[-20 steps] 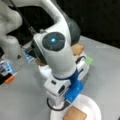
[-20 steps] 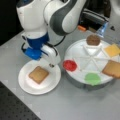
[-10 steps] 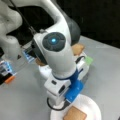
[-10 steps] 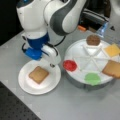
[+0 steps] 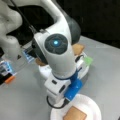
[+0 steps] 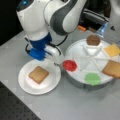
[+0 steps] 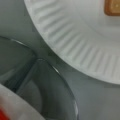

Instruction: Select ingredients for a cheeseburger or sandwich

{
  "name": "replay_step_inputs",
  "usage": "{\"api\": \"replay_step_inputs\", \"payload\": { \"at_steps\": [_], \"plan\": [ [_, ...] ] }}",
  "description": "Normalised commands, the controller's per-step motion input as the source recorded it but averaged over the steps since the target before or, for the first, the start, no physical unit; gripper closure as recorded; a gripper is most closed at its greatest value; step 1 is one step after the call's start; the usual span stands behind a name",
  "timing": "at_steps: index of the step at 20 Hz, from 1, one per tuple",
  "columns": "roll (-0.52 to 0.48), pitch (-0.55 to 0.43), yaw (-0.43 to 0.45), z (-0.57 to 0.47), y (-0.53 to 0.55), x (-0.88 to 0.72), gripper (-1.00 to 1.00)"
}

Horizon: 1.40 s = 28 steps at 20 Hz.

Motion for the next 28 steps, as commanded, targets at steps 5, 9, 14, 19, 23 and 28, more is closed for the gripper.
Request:
{"api": "replay_step_inputs", "payload": {
  "at_steps": [5, 9, 14, 19, 23, 28],
  "plan": [
    [-0.162, 0.148, 0.180, 0.16, 0.04, 0.06, -1.00],
    [-0.176, 0.159, 0.151, 0.20, 0.08, 0.04, -1.00],
    [-0.184, 0.162, 0.120, 0.17, 0.12, 0.02, -1.00],
    [-0.195, 0.171, 0.087, 0.20, 0.23, -0.03, -1.00],
    [-0.209, 0.169, 0.047, 0.19, 0.28, -0.10, -1.00],
    [-0.240, 0.108, 0.032, 0.12, 0.27, -0.18, -1.00]
  ]
}}
